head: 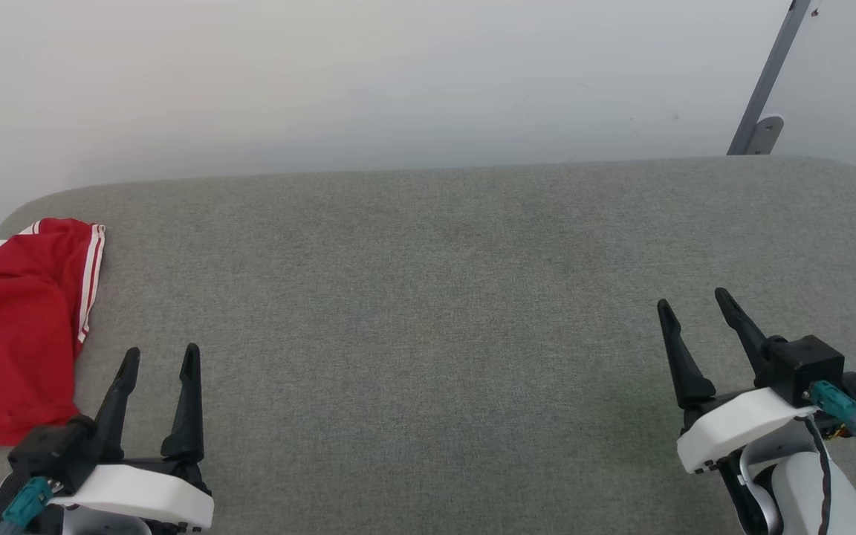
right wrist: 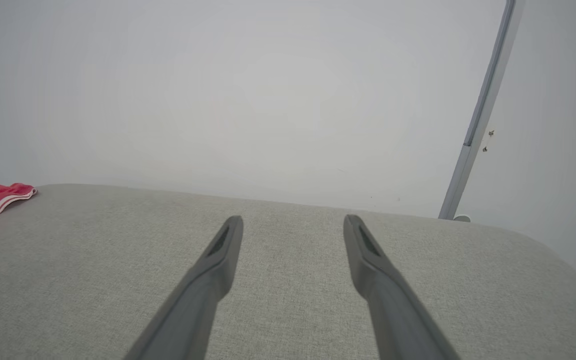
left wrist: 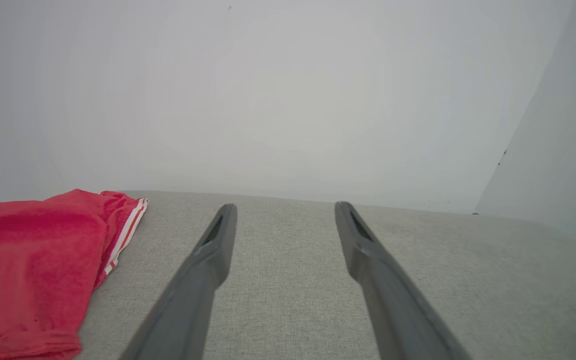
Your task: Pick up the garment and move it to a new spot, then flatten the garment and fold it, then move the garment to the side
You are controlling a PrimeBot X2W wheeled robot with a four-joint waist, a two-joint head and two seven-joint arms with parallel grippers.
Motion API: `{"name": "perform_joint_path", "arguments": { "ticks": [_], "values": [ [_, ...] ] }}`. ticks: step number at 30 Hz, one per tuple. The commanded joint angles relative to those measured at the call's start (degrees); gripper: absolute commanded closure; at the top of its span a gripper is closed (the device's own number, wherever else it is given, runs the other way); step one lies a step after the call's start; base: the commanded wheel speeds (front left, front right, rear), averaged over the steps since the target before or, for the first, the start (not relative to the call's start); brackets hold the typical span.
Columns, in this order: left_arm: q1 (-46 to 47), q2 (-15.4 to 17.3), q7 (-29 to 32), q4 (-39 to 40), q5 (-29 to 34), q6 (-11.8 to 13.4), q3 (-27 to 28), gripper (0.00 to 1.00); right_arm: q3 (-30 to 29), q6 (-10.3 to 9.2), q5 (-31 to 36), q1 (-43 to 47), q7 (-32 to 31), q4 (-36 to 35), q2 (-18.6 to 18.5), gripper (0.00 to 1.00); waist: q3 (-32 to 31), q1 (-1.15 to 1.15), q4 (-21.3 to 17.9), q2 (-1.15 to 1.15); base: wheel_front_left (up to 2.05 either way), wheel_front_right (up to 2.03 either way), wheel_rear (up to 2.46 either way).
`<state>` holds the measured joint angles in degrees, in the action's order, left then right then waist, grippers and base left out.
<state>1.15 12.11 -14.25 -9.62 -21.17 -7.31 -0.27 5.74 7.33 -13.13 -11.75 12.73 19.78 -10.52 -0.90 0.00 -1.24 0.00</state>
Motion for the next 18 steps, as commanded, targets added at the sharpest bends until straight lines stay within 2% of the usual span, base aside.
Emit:
{"name": "perform_joint_path", "arguments": {
  "ticks": [1,6,18],
  "values": [
    [0.0,0.3,-0.5,0.3,0.9,-0.2,-0.1,0.0,0.1,0.28,1.2,-0.3,0.7,-0.1,0.0,0.0,0.0,0.0,0.0,0.0,0.0,0.0,0.0],
    [0.0,0.5,-1.1,0.3,2.4,-0.2,-0.2,0.0,-0.3,0.28,3.5,-0.2,1.3,0.0,0.0,0.0,0.0,0.0,0.0,0.0,0.0,0.0,0.0],
    [0.1,0.4,-1.0,0.1,1.1,-0.2,0.4,0.0,-1.4,0.28,4.2,0.6,1.9,-0.4,0.4,0.0,0.0,0.0,0.0,0.0,0.0,0.0,0.0]
  ]
}}
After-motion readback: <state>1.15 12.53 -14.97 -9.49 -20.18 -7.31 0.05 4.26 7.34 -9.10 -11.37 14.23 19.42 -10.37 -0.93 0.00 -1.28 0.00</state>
